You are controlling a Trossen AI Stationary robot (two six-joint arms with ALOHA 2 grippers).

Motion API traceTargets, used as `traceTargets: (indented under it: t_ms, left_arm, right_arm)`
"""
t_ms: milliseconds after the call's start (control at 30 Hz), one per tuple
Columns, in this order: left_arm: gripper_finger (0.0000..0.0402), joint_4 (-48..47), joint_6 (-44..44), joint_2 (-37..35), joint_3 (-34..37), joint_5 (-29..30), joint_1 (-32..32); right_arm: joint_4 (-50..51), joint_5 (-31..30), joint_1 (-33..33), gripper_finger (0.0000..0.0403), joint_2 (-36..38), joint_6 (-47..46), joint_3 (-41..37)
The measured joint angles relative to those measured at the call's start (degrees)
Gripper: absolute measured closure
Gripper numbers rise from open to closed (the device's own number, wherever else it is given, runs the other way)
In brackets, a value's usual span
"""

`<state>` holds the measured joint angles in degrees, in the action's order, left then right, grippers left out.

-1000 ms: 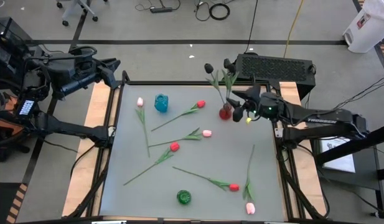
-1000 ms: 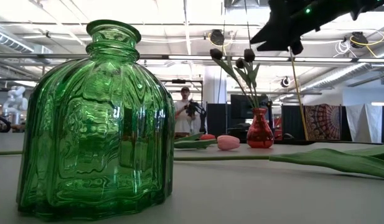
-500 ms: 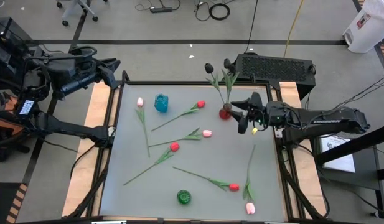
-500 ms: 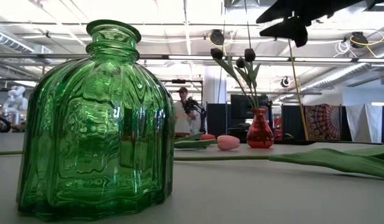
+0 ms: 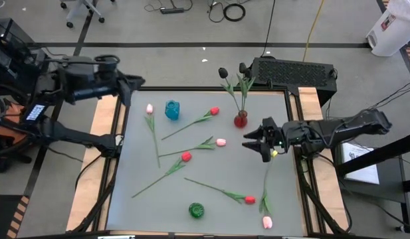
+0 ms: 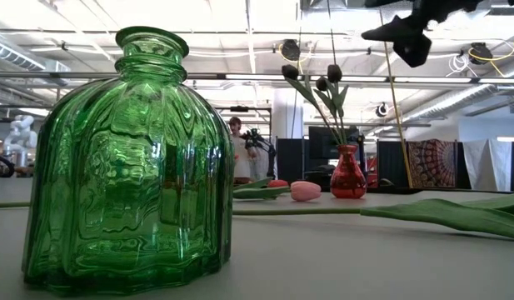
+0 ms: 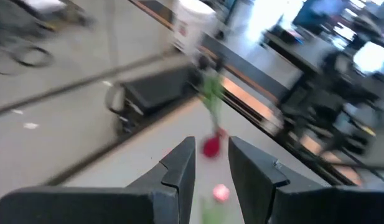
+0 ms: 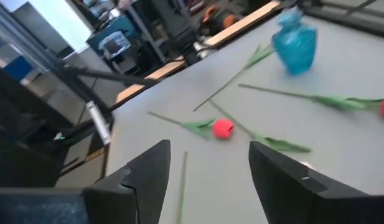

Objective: Sort flowers into vase by color
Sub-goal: Put the bottom orange tulip into the blue vase

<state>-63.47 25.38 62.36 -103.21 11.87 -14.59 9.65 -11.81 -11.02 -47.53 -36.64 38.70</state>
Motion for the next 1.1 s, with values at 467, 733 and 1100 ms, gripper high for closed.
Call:
traceTargets:
  t_ms: [467,733,1100]
  left_arm:
    - [0.0299,1.1,-0.8,12.8,0.0,-14.7,11.6]
    - [0.0299,6.5,-2.3,20.8,0.0,-14.7,18.5]
    - [0.0299,14.2,-2.3,29.5,0.0,-14.7,25.5]
  right_arm:
    - [4.3,0.0,-5.4,0.0193,0.0,-1.8,0.0]
    - [9.1,0.0,-5.8,0.0193,0.0,-6.8,0.0]
    - [14.6,0.0,-8.2,0.0193,0.0,-8.2,0.0]
